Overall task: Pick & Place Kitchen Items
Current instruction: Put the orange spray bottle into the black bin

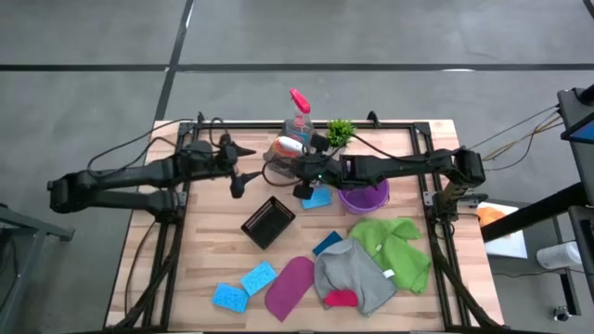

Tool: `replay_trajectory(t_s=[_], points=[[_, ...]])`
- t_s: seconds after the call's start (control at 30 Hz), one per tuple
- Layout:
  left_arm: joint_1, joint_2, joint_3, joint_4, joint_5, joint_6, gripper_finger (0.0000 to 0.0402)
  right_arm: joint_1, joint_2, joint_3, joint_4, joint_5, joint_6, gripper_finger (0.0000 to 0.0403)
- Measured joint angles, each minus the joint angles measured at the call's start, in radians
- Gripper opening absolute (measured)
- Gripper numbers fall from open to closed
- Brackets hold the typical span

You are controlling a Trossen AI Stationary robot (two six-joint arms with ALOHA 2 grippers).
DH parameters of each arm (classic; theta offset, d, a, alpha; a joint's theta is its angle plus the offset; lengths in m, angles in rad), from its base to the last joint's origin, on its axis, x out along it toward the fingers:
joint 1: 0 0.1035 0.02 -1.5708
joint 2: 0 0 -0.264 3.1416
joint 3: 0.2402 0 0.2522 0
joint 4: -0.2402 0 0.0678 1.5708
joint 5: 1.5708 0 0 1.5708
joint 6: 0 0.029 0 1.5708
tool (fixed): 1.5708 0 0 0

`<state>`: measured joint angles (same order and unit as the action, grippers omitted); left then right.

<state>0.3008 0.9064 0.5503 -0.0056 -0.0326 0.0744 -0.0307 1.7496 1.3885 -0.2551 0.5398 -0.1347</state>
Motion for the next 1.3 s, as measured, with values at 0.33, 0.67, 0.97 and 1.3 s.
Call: replay_trajectory(t_s=[0.33, 0.67, 0.97, 1.3], points=[[0.001, 0.248, 0.0, 0.157, -0.108, -0.001, 0.0335, -0.028, 0.0, 0.008, 0.079, 0.002, -0.037, 0.0018], [0.003, 0.4, 0.0, 0.246, -0.238, -0.005, 0.0335, -0.06, 0.0, 0.016, 0.087, 0.002, -0.039, 0.0018], [0.002, 0.389, 0.0, 0.243, -0.237, -0.024, 0.0335, -0.106, 0.0, 0.033, 0.087, 0.002, -0.045, 0.0018], [0.001, 0.366, 0.0, 0.234, -0.205, -0.024, 0.0335, -0.15, 0.0, 0.032, 0.075, 0.002, -0.046, 0.0018]])
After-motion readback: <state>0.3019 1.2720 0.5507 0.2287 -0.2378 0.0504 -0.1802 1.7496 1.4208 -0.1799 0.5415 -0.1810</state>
